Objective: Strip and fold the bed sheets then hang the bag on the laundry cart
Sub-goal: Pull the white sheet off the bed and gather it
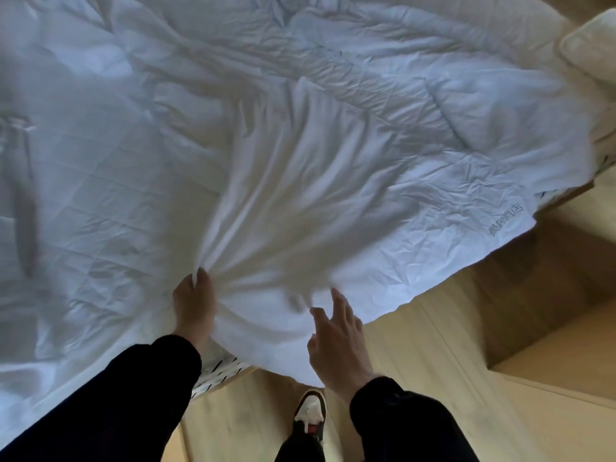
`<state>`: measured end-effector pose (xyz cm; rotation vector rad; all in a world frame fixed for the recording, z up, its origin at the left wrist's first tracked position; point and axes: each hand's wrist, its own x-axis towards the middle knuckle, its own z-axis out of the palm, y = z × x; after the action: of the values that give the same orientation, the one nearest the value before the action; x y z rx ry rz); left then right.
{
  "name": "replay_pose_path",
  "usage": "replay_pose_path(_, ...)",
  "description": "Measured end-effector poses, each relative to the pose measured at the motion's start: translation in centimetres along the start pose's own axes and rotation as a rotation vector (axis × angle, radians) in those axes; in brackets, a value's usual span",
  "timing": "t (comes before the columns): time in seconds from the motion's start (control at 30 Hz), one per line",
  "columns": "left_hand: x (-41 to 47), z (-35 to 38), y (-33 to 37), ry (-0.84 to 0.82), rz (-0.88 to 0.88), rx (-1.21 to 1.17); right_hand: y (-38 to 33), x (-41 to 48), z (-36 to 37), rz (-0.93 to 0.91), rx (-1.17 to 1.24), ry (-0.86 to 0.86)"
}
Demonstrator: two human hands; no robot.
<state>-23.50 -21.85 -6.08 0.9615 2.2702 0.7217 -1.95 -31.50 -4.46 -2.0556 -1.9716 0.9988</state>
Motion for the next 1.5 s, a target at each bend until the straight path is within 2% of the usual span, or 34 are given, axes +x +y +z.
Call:
replay_pose_path(0.1,0.5,-0.3,-0.3,0.005,-0.03,0.242,-0.2,0.8,-0.5,-0.021,-0.068,-0.018)
replay_pose_path(0.2,0.8,-0.1,0.5,-0.022,0.109,0.472,-0.2,2.2,-1.1,-0.063,-0.108,-0.036)
replay_pose_path(0.27,1.3,0.2,1.4,-0.096,0.214,0.514,-0.4,3.2,-1.5,-0.082,-0.134,-0.063)
replay_pose_path(0.4,3.4,0.4,3.6,-0.268,0.249,0.377,-1.7,5.7,-2.7,-0.089,-0.176,-0.073)
replay_pose_path(0.47,4.9,0.0,5.2,-0.293,0.198,0.26,-3.0,7.4,-3.4,-0.096,-0.178,-0.084)
replay_pose_path(0.73,11.4,0.3,10.5,-0.411,-0.012,0.1,-6.9,13.8,-4.9,-0.1,-0.111,-0.135)
replay_pose_path(0.8,12.5,0.9,12.1,-0.425,-0.036,0.03,-7.4,15.8,-5.6,-0.107,-0.117,-0.152)
replay_pose_path(0.93,14.8,3.1,14.0,-0.506,-0.046,0.036,-8.3,20.7,-7.1,-0.13,-0.106,-0.155)
replay_pose_path(1.0,16.4,4.1,14.5,-0.456,-0.114,-0.061,-8.7,23.5,-7.9,-0.156,-0.126,-0.139)
replay_pose_path(1.13,19.4,5.6,15.7,-0.208,-0.241,-0.151,-8.7,27.8,-9.2,-0.214,-0.153,-0.206)
replay_pose_path(1.27,22.8,6.7,16.2,-0.131,-0.395,-0.272,-7.9,31.5,-10.2,-0.267,-0.214,-0.261)
replay_pose_path(1.4,26.0,7.4,16.2,-0.049,-0.53,-0.102,-8.0,35.0,-11.1,-0.297,-0.244,-0.266)
replay_pose_path(1.5,27.9,7.2,17.1,-0.068,-0.575,-0.392,-8.9,37.2,-11.9,-0.341,-0.248,-0.235)
